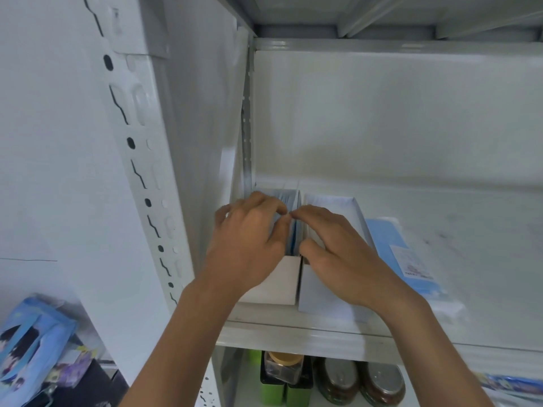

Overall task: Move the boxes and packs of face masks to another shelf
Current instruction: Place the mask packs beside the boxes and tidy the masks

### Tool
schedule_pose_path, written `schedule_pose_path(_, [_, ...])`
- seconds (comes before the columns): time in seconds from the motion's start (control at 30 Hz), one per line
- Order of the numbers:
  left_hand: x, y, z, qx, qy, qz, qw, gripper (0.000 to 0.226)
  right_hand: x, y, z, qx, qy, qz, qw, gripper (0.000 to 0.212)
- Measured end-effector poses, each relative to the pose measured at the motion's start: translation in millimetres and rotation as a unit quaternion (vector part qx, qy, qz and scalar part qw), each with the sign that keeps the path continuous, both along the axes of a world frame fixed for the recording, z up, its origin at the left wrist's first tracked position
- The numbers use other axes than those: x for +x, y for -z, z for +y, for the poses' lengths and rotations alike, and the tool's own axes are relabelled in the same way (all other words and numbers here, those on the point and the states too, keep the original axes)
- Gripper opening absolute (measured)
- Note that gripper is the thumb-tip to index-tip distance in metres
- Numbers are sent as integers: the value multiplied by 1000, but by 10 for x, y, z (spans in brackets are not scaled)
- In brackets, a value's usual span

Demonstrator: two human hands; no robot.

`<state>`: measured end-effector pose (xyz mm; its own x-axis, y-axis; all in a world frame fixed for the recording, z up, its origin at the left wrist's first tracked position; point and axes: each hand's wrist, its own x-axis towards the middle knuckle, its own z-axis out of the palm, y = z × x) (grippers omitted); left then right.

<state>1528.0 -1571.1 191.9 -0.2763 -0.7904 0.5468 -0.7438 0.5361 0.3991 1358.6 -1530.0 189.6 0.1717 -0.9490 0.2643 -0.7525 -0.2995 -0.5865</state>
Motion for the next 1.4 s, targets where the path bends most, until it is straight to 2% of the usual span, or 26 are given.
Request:
schedule_pose_path(0.07, [19,38,12,-3,31,-42,999,21,-3,17,-17,6,-1,36,999,51])
schedule_pose_path(0.17, [48,106,39,9,-9,-91,996,24,15,28,-43,0,14,63,998,46])
schedule_pose_path(0.23, [65,123,44,4,-31,-82,996,26,14,31,-38,6,31,54,998,52])
schedule_pose_path(0.33, [75,123,53,-23,9,-48,999,28,8,25,-11,1,13,57,998,56])
schedule_pose_path(0.4, [88,128,55,-23,27,-58,998,28,14,18,-6,0,5,73,997,52])
schedule_pose_path(0.5, [115,133,65,3,-4,-62,998,21,30,17,3,6,21,107,994,55])
schedule_pose_path(0.57, [127,138,73,-11,-15,-64,998,22,35,15,15,10,21,123,992,63])
schedule_pose_path(0.7, [121,167,84,-32,33,-69,997,24,50,20,30,9,1,185,983,65])
schedule_pose_path(0.8, [138,144,70,-9,60,-53,997,22,58,1,13,20,-8,163,986,60])
schedule_pose_path(0.87, [147,135,76,-18,58,-46,997,25,40,-18,15,-1,1,100,995,56])
schedule_pose_path(0.93, [118,118,109,-36,54,-56,996,32,-31,-30,61,-66,38,51,996,52])
schedule_pose_path(1.03, [5,50,152,-44,82,-92,991,39,-206,-31,164,-165,107,106,975,37])
schedule_pose_path(1.07, [-31,27,159,-41,87,-108,989,40,-278,-26,188,-154,118,143,971,35])
schedule_pose_path(1.13, [-67,3,163,-33,81,-127,988,44,-410,-13,219,-79,116,193,971,45])
schedule_pose_path(1.2, [-62,15,166,-33,64,-122,990,45,-491,20,254,-9,106,200,974,62])
schedule_pose_path(1.27, [-52,41,155,-36,52,-119,991,50,-476,41,288,15,99,204,974,76])
schedule_pose_path(1.33, [-90,67,170,-47,66,-108,991,53,-418,48,317,-3,85,209,974,76])
schedule_pose_path(1.4, [-159,72,187,-47,115,-113,986,51,-372,38,309,-14,61,185,981,65])
